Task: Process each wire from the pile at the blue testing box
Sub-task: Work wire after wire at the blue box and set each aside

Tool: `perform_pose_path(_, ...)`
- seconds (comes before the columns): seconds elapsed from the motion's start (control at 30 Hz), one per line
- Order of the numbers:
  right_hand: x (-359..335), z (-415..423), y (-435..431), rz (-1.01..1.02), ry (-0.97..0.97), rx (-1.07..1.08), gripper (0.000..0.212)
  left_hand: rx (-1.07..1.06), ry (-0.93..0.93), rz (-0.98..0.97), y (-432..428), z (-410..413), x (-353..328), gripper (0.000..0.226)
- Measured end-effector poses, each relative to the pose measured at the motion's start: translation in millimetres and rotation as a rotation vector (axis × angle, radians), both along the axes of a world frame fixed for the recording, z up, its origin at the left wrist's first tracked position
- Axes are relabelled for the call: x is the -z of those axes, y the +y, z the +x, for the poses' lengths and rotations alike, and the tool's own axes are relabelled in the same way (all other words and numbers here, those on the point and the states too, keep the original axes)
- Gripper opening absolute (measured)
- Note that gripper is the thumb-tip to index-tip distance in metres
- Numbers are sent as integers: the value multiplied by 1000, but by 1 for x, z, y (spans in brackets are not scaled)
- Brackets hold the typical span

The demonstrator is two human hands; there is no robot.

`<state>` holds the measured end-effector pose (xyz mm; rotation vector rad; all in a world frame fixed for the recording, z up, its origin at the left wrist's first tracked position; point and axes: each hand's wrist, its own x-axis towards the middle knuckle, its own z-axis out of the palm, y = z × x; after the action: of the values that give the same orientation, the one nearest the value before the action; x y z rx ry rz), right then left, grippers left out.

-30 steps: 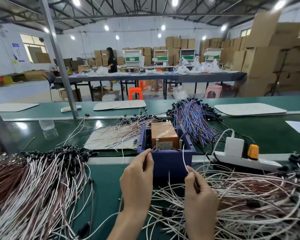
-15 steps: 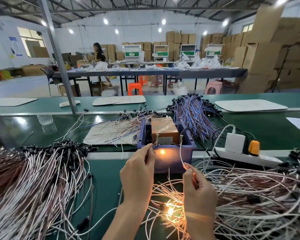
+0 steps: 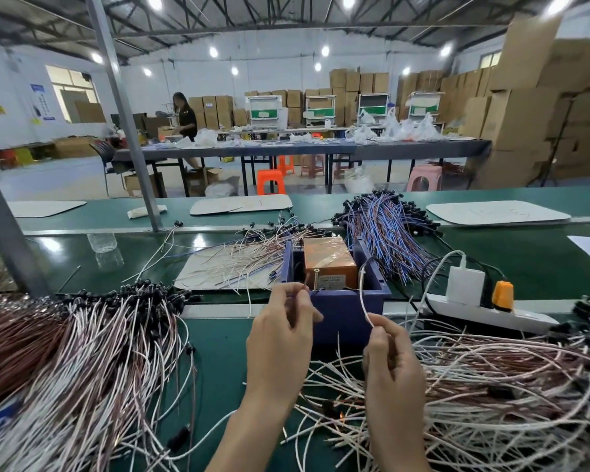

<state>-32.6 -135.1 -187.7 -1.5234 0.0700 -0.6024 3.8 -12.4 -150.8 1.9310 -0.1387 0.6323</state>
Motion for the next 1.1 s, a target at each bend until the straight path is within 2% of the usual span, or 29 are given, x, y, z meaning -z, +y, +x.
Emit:
perform_pose_path(0.2, -48, 0, 10, 10, -167, -182, 19, 433, 61, -222, -3, -26, -34, 13)
perform_pose_path(0.33, -83, 1, 14, 25, -191, -327, 15, 421, -43, -346, -2, -33, -66, 9)
perform_pose_path(0.53, -88, -10, 14, -49, -79, -394, 29, 316, -104, -551, -12, -28, -92, 13)
perform_pose_path(0.57, -85, -11, 12, -65, -20, -395, 39, 300, -88, -601, -14, -27, -95, 13)
perform_pose_path(0.67, -69, -13, 6, -140, 137, -443, 116, 337, -19, -777, -16, -25, -103, 14)
perform_pose_path(0.7, -66, -14, 4, -148, 180, -477, 121, 363, 2, -829, -17, -25, -105, 14)
perform_pose_path(0.8, -65, -18, -3, -119, 182, -517, 84, 379, 21, -895, -18, -23, -110, 13)
perform_pose_path(0.87, -66, -18, -10, 58, 227, -554, 59, 359, 18, -912, -16, -22, -110, 12)
perform_pose_path(0.93, -72, -23, -14, 203, 303, -627, 47, 337, 8, -890, -13, -21, -110, 12)
perform_pose_path(1.0, -76, -29, -17, 172, 343, -681, 55, 307, -7, -808, -12, -20, -108, 12)
perform_pose_path(1.07, -76, -30, -21, 43, 356, -672, 72, 277, -19, -724, -11, -17, -107, 12)
perform_pose_path(1.1, -77, -31, -22, -18, 334, -653, 72, 261, -21, -690, -10, -15, -106, 11)
